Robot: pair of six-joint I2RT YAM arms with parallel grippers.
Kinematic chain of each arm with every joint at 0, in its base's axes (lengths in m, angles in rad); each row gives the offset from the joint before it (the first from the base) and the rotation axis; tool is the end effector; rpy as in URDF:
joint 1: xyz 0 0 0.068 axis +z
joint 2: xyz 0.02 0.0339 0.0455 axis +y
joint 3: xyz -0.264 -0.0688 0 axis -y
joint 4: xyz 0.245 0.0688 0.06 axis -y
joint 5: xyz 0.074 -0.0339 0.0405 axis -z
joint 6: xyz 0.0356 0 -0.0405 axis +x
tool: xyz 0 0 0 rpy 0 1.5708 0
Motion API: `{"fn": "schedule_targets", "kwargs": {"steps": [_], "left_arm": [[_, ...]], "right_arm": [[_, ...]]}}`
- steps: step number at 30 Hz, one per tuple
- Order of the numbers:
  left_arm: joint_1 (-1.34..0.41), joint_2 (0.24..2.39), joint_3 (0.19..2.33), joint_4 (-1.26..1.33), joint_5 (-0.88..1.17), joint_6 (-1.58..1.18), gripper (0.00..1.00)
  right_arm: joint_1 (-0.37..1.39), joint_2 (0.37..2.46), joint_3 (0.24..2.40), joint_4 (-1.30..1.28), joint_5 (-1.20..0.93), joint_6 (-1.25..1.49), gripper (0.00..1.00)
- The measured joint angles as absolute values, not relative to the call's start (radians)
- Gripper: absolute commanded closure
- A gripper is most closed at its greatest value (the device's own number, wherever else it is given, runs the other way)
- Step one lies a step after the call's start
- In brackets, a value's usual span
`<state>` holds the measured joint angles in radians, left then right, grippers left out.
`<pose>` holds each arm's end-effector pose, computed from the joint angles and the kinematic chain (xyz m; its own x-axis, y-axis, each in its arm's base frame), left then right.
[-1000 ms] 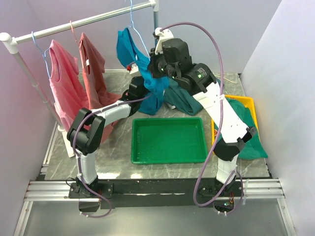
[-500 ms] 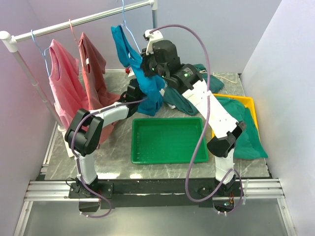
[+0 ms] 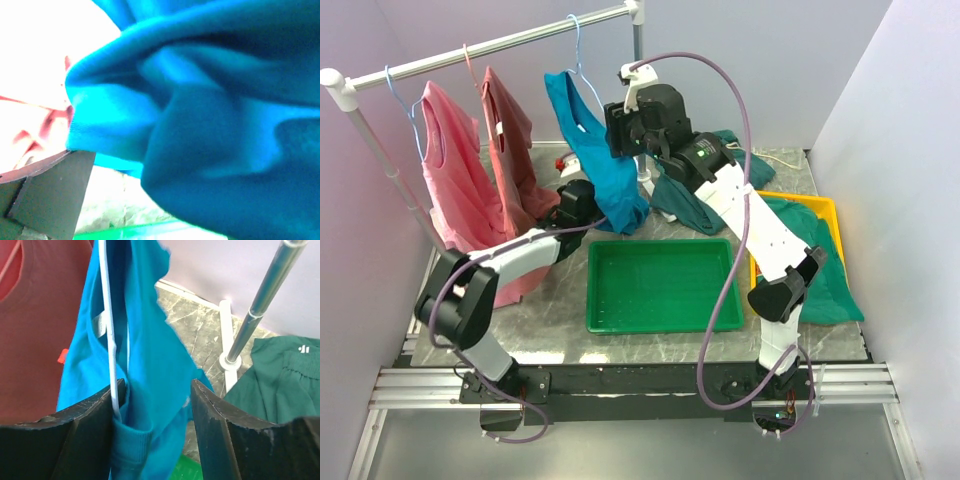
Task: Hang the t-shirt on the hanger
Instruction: Place the hanger at the clothesline.
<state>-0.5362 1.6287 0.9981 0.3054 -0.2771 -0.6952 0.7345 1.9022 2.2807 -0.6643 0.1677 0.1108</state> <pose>0.3240 -0.1812 0.2465 -0.3829 -0.4891 -0.7837 0.0303 0.8412 -0.5398 0.3128 0.2744 0.4787 -0.2679 -0.0950 -0.9588 -0.5155 0.8548 0.0593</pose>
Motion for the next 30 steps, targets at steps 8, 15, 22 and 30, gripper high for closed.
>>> {"fn": "schedule_targets", "kwargs": {"steps": [8,15,22,30], "left_arm": [[-0.548,1.596,0.984,0.171,-0.35,-0.696,0.01],[-0.561,1.635,0.981,0.086,-0.397,-0.691,0.04],[-0.575,1.639,0.976,0.041,-0.448,-0.683,0.04],[-0.579,1.536,0.855,0.073,-0.396,-0.626,0.04]], "right_arm": [[0.698,1.879,2.244,-0.652,0.136,0.102,0.78],[0.633,1.879,2.219,-0.646,0.105,0.105,0.81],[0.63,1.888,2.246,-0.643,0.068,0.04,0.79],[0.61,1.885,2.222,-0.628,0.025,-0.025,0.35]]}}
